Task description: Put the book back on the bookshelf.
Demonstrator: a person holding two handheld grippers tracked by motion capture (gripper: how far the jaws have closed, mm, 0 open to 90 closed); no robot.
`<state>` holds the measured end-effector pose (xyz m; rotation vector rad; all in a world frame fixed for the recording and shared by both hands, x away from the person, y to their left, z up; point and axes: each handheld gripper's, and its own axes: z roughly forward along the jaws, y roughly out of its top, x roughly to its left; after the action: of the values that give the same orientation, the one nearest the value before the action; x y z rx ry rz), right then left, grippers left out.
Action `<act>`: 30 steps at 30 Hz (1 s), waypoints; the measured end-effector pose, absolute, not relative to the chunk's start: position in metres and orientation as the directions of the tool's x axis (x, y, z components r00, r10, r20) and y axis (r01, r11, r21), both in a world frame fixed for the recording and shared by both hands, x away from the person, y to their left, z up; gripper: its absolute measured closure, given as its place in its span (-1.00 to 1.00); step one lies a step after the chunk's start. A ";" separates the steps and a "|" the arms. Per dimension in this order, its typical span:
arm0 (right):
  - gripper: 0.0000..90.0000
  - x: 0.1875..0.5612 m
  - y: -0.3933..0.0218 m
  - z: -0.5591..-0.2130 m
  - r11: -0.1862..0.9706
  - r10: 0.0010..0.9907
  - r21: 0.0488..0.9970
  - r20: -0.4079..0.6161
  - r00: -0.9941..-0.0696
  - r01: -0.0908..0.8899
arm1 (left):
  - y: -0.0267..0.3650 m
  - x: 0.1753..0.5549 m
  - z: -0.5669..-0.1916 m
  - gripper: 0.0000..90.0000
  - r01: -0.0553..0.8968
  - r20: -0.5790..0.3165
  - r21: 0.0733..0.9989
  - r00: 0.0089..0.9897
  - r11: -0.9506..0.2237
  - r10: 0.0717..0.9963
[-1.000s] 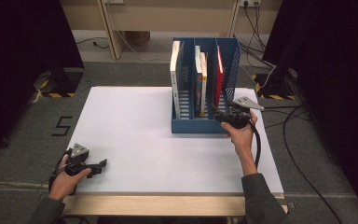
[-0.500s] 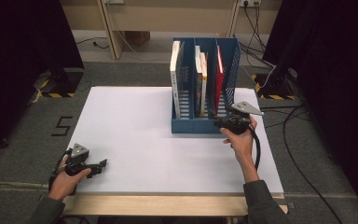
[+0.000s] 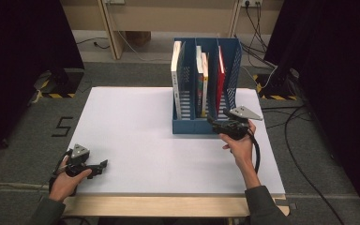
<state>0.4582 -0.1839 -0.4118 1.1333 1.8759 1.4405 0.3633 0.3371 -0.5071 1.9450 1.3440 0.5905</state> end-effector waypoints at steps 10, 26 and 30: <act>-0.48 0.446 -0.175 -0.419 0.105 0.826 0.943 0.093 -0.555 0.315 | 0.337 0.363 -0.507 -0.70 0.618 -0.016 0.753 0.361 -0.226 0.933; -0.48 0.431 -0.171 -0.431 0.130 0.810 0.934 0.093 -0.580 0.332 | 0.337 0.363 -0.507 -0.70 0.617 -0.017 0.754 0.361 -0.225 0.933; -0.48 0.428 -0.169 -0.435 0.132 0.806 0.934 0.094 -0.585 0.331 | 0.337 0.363 -0.507 -0.70 0.617 -0.017 0.754 0.360 -0.225 0.933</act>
<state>0.4278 -0.1690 -0.4350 1.0922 1.9795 1.4526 0.3631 0.3371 -0.5072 1.9430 1.3434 0.5917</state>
